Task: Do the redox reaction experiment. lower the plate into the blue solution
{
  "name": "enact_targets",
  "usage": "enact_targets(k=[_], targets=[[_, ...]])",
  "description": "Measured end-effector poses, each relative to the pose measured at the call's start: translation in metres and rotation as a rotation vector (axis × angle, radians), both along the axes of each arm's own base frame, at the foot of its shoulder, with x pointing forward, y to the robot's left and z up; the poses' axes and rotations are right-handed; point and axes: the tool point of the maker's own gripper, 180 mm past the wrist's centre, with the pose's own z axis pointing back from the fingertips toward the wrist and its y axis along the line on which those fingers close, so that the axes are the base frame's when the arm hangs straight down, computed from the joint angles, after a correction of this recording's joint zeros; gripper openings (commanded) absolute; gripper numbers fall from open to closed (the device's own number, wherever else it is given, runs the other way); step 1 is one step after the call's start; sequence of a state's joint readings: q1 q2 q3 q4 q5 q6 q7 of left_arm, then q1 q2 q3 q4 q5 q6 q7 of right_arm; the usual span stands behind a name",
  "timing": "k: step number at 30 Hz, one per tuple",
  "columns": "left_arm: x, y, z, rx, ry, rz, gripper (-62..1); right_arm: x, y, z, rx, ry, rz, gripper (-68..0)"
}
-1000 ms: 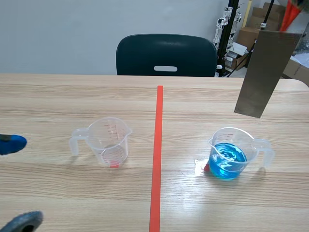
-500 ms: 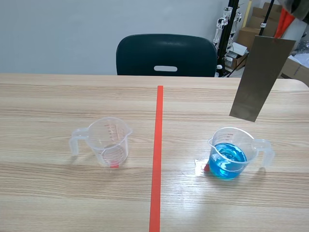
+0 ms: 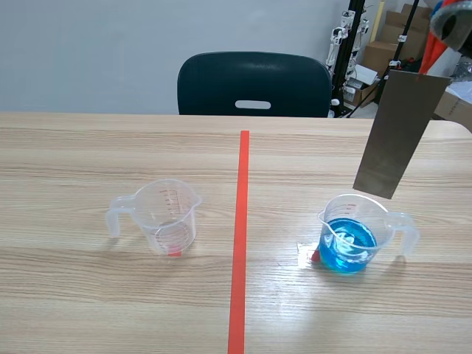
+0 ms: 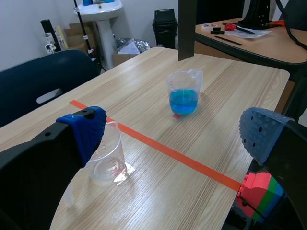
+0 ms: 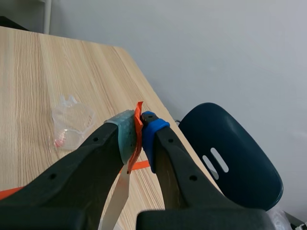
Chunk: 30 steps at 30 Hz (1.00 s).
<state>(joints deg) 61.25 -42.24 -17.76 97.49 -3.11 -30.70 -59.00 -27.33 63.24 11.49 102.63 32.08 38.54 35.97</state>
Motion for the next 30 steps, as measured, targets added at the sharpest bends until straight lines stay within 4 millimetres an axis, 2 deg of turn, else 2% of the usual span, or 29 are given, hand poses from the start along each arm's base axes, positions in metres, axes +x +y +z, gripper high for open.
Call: enact_targets(k=[5,10,17,22,30], targets=[[0.0,0.0,0.0,0.0,0.0,0.0,-2.2,0.001,0.0,-0.005,-0.008,-0.007,-0.017,-67.4],[0.0,0.0,0.0,0.0,0.0,0.0,-2.2,0.0,0.0,-0.018,-0.011,0.029,-0.02,-67.4],[0.0,0.0,0.0,0.0,0.0,-0.001,-2.2,0.009,-0.007,-0.024,-0.01,0.007,-0.061,-67.4],[0.0,0.0,0.0,0.0,0.0,-0.001,-2.2,0.009,-0.006,-0.037,-0.017,0.025,-0.069,-67.4],[0.0,0.0,0.002,-0.009,-0.007,-0.001,-2.2,0.011,-0.006,-0.042,-0.01,0.023,-0.082,-67.4]])
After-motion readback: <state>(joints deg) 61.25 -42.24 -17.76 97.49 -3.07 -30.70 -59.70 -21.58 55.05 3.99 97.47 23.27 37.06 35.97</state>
